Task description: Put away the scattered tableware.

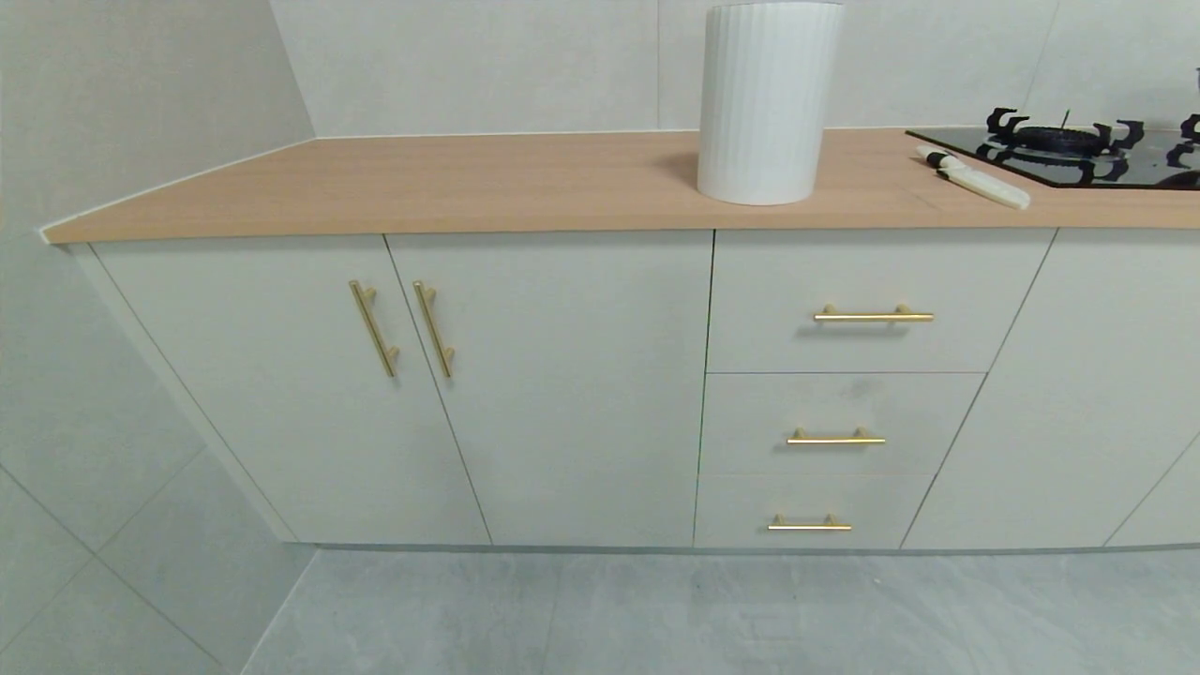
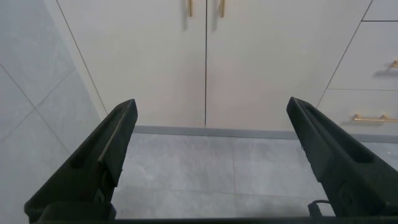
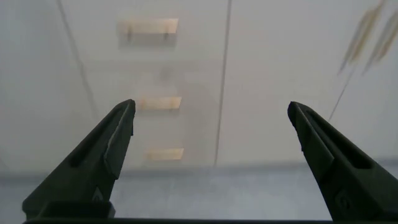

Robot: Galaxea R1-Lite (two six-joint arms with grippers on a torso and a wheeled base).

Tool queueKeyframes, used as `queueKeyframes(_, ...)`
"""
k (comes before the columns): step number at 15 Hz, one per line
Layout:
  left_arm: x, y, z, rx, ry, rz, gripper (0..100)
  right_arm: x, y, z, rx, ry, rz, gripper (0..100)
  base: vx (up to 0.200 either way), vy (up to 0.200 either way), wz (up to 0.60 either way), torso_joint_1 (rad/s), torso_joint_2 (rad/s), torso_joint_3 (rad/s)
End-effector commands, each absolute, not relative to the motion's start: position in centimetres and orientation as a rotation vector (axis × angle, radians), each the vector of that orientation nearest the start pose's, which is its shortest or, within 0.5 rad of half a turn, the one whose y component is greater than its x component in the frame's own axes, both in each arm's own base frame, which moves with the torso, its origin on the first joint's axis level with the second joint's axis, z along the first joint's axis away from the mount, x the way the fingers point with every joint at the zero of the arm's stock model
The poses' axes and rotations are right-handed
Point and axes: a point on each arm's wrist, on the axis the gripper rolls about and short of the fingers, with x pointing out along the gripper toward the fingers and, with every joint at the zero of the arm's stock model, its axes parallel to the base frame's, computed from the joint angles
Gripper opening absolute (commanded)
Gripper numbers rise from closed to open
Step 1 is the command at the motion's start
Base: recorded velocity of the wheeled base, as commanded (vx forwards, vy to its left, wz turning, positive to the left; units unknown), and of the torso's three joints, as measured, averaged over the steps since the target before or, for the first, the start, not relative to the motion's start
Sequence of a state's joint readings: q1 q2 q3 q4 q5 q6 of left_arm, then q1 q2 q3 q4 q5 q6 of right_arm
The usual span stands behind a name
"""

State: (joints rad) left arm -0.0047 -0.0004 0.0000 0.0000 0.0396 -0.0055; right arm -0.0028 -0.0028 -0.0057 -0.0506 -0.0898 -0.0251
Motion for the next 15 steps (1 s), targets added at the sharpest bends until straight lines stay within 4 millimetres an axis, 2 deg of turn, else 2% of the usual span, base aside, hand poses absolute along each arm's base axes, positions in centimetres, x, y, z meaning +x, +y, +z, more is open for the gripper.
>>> queueKeyframes(1, -2.28, 0.1, 7.55, -0.006, 0.0, 0.035, 100, -2.3, -0.19, 8.02, -0.023, -0.045, -0.093, 100, 0.0, 0.0, 0.0, 0.0, 0.0, 0.0)
queueKeyframes(4, -2.28, 0.1, 7.55, -0.006, 0.0, 0.035, 100, -2.28, -0.04, 7.58, -0.018, -0.003, -0.026, 100, 0.0, 0.0, 0.0, 0.0, 0.0, 0.0)
queueKeyframes(14, -2.28, 0.1, 7.55, -0.005, 0.0, 0.035, 100, -2.28, -0.04, 7.6, 0.008, -0.005, -0.023, 100, 0.0, 0.0, 0.0, 0.0, 0.0, 0.0)
queueKeyframes(15, -2.28, 0.1, 7.55, -0.005, 0.0, 0.035, 100, -2.28, -0.04, 7.6, 0.009, -0.005, -0.025, 100, 0.2, 0.0, 0.0, 0.002, 0.01, 0.002)
